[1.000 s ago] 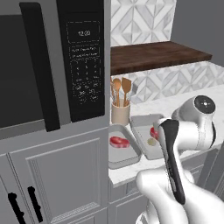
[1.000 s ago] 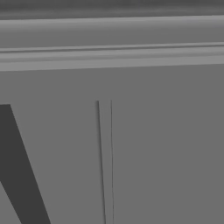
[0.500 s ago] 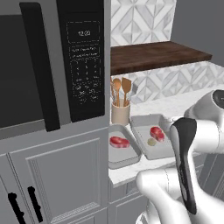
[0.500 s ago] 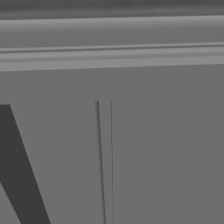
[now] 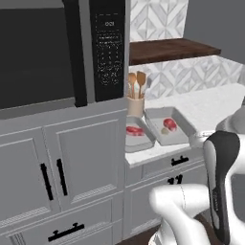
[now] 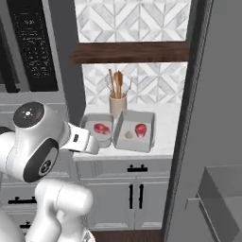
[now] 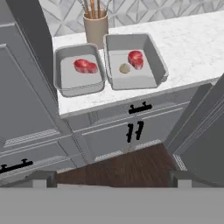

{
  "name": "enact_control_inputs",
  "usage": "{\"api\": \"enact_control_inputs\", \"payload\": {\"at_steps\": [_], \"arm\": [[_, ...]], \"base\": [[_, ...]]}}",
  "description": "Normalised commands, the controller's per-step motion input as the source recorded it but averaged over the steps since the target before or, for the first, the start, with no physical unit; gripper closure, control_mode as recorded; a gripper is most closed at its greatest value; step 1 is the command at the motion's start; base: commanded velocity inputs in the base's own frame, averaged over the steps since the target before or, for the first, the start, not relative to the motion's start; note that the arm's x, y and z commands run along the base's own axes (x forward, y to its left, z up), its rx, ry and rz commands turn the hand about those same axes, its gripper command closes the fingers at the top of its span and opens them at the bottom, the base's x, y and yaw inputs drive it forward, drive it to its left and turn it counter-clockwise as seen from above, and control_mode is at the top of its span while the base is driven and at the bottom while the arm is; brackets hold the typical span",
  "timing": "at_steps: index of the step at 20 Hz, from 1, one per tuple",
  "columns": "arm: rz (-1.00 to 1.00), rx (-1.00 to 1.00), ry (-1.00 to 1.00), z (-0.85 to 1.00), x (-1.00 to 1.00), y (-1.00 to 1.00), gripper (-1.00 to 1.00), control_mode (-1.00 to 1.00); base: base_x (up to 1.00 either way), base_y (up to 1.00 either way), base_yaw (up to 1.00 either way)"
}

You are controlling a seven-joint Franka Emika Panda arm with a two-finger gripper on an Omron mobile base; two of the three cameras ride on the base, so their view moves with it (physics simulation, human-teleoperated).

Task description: Place one garlic and one steak in each tupperware on the nearby counter, to pack two identical lunches.

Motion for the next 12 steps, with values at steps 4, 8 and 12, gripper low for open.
{"api": "enact_control_inputs", "payload": {"at_steps": [4, 8, 12], "arm": [[0.00, 0.00, 0.00, 0.00, 0.00, 0.00, -1.00, 1.00], [0.00, 0.00, 0.00, 0.00, 0.00, 0.00, -1.00, 1.00], [0.00, 0.00, 0.00, 0.00, 0.00, 0.00, -1.00, 1.00]], "base": [[-0.76, 1.00, -0.03], [-0.98, 0.22, -0.44], [-0.34, -0.08, -0.60]]}}
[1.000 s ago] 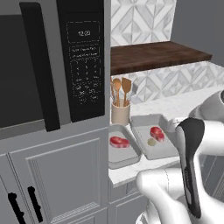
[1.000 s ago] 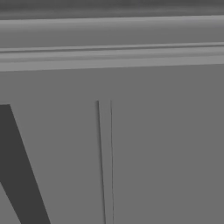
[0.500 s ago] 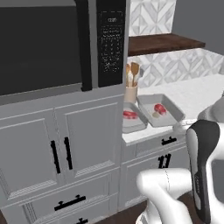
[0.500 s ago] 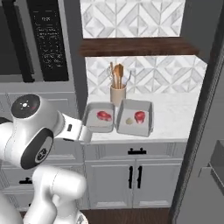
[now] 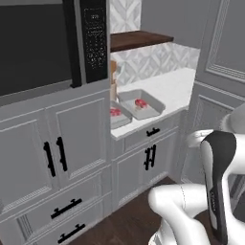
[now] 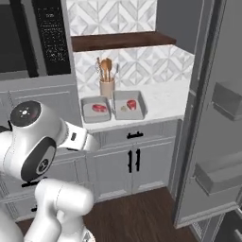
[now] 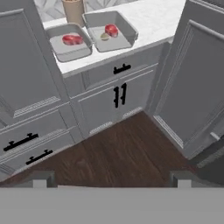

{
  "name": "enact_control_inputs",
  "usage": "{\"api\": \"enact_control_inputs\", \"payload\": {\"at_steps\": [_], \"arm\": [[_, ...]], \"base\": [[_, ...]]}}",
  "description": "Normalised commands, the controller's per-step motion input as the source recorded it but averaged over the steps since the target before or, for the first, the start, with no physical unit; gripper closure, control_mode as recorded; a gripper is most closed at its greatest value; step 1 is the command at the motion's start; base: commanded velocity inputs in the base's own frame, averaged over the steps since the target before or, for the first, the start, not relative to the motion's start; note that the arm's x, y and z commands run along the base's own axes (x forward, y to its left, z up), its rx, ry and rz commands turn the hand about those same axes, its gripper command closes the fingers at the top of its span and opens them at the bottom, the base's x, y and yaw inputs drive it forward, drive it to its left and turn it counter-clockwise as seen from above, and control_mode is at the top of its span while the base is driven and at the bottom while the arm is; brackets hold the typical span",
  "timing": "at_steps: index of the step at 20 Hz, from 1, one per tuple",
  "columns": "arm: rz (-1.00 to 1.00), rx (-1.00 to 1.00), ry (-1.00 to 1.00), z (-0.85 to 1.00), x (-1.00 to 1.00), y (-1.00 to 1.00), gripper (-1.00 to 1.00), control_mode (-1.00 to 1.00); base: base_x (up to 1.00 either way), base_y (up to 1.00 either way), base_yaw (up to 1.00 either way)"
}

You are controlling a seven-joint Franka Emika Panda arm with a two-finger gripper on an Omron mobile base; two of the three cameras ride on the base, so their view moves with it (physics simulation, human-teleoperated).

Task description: Place one garlic and one steak in each tupperware on the nearby counter, to pack two identical lunches.

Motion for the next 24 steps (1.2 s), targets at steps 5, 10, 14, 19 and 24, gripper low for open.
{"api": "enact_control_inputs", "payload": {"at_steps": [5, 10, 14, 19, 24], "arm": [[0.00, 0.00, 0.00, 0.00, 0.00, 0.00, -1.00, 1.00], [0.00, 0.00, 0.00, 0.00, 0.00, 0.00, -1.00, 1.00], [0.00, 0.00, 0.00, 0.00, 0.00, 0.00, -1.00, 1.00], [0.00, 0.00, 0.00, 0.00, 0.00, 0.00, -1.00, 1.00], [0.00, 0.00, 0.00, 0.00, 0.00, 0.00, -1.00, 1.00]], "base": [[0.00, -0.15, -0.63], [0.00, -0.19, -0.62], [0.00, -0.34, -0.59], [-0.05, -0.59, -0.50], [-0.19, -0.82, -0.37]]}}
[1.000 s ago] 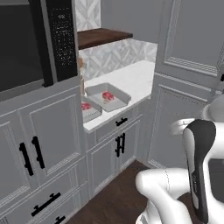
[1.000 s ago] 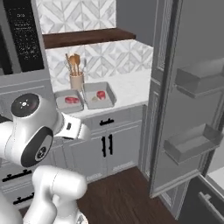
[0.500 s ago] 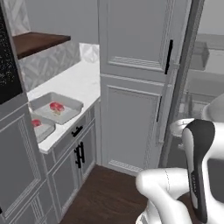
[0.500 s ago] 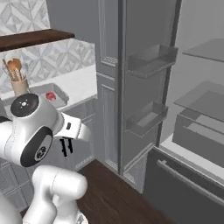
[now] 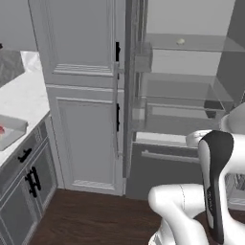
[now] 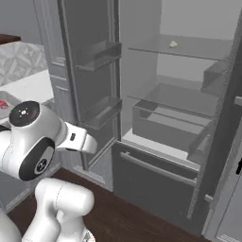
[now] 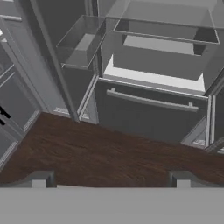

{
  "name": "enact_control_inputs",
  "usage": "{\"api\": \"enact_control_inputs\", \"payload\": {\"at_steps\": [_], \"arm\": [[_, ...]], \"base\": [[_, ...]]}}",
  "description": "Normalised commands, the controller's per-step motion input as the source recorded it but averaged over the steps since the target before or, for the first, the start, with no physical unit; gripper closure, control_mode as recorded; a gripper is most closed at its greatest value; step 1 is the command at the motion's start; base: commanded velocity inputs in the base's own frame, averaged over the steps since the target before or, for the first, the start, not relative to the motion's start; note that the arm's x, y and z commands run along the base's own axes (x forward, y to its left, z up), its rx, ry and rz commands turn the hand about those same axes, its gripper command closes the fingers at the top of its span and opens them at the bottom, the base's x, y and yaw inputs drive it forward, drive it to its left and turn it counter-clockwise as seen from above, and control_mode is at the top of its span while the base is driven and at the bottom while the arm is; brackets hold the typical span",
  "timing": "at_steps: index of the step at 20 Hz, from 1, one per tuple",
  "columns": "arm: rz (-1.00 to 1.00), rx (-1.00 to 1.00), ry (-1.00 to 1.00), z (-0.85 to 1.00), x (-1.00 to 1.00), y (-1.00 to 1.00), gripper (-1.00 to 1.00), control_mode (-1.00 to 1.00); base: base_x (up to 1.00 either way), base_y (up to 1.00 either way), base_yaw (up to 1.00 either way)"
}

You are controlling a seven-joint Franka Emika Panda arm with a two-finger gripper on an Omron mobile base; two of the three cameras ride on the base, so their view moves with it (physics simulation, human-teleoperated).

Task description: Place one garlic and one steak in each tupperware on the nearby counter, to pack two identical lunches.

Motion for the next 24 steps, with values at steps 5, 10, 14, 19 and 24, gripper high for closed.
{"api": "enact_control_inputs", "payload": {"at_steps": [5, 10, 14, 19, 24], "arm": [[0.00, 0.00, 0.00, 0.00, 0.00, 0.00, -1.00, 1.00], [0.00, 0.00, 0.00, 0.00, 0.00, 0.00, -1.00, 1.00], [0.00, 0.00, 0.00, 0.00, 0.00, 0.00, -1.00, 1.00], [0.00, 0.00, 0.00, 0.00, 0.00, 0.00, -1.00, 1.00], [0.00, 0.00, 0.00, 0.00, 0.00, 0.00, -1.00, 1.00]], "base": [[-0.06, -0.88, -0.27], [0.14, -0.12, -0.27], [0.35, 0.57, -0.38], [0.44, 0.43, -0.21], [0.62, 0.00, 0.03]]}}
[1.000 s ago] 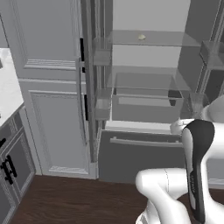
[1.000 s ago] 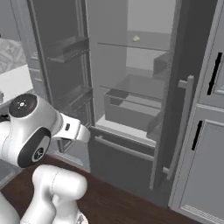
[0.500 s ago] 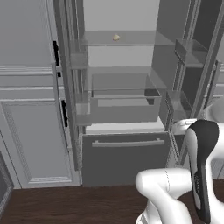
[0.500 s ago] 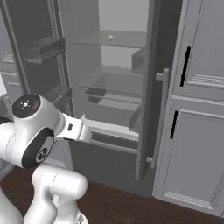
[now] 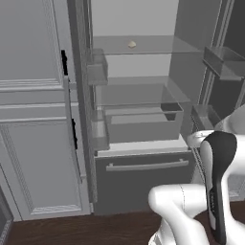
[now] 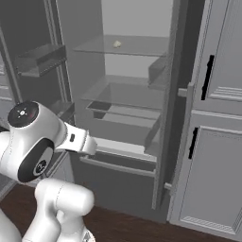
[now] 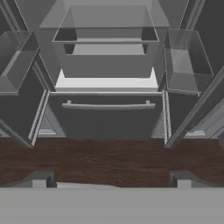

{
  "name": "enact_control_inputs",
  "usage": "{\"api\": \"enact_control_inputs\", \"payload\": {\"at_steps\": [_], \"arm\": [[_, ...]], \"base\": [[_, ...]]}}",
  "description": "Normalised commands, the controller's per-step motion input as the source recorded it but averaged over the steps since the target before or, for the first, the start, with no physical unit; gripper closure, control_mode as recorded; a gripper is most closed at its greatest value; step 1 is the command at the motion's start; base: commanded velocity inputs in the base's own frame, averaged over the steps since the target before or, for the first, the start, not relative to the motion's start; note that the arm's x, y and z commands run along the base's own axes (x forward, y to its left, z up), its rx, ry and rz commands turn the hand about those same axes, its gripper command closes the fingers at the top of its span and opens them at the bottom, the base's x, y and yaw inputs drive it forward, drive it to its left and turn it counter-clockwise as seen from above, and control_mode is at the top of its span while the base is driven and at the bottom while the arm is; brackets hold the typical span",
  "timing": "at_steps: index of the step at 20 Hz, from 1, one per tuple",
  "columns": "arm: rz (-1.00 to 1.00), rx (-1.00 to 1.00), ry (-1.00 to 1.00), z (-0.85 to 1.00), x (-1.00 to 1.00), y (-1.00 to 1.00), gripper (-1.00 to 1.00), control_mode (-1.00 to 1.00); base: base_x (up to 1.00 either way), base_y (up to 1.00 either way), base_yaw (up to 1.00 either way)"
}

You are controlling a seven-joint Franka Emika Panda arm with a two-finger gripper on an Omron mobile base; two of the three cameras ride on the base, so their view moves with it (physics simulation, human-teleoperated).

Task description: Place one garlic and one steak in each tupperware on the nearby counter, to pack two identical lunches.

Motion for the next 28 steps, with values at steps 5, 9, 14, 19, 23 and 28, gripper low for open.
{"api": "enact_control_inputs", "payload": {"at_steps": [5, 9, 14, 19, 23, 28], "arm": [[0.00, 0.00, 0.00, 0.00, 0.00, 0.00, -1.00, 1.00], [0.00, 0.00, 0.00, 0.00, 0.00, 0.00, -1.00, 1.00], [0.00, -0.01, -0.01, 0.00, 0.07, 0.04, -1.00, -1.00], [0.03, -0.01, -0.25, 0.41, 0.26, 0.16, -1.00, -1.00], [0.11, -0.04, -0.34, 0.71, 0.31, 0.22, -1.00, -1.00], [0.10, -0.06, -0.25, 0.83, 0.20, 0.17, -1.00, -1.00]], "base": [[0.94, 0.00, 0.02], [0.76, 0.01, 0.00], [0.36, 0.04, 0.00], [0.00, 0.00, 0.00], [0.00, 0.00, 0.00], [0.00, 0.00, 0.00]]}}
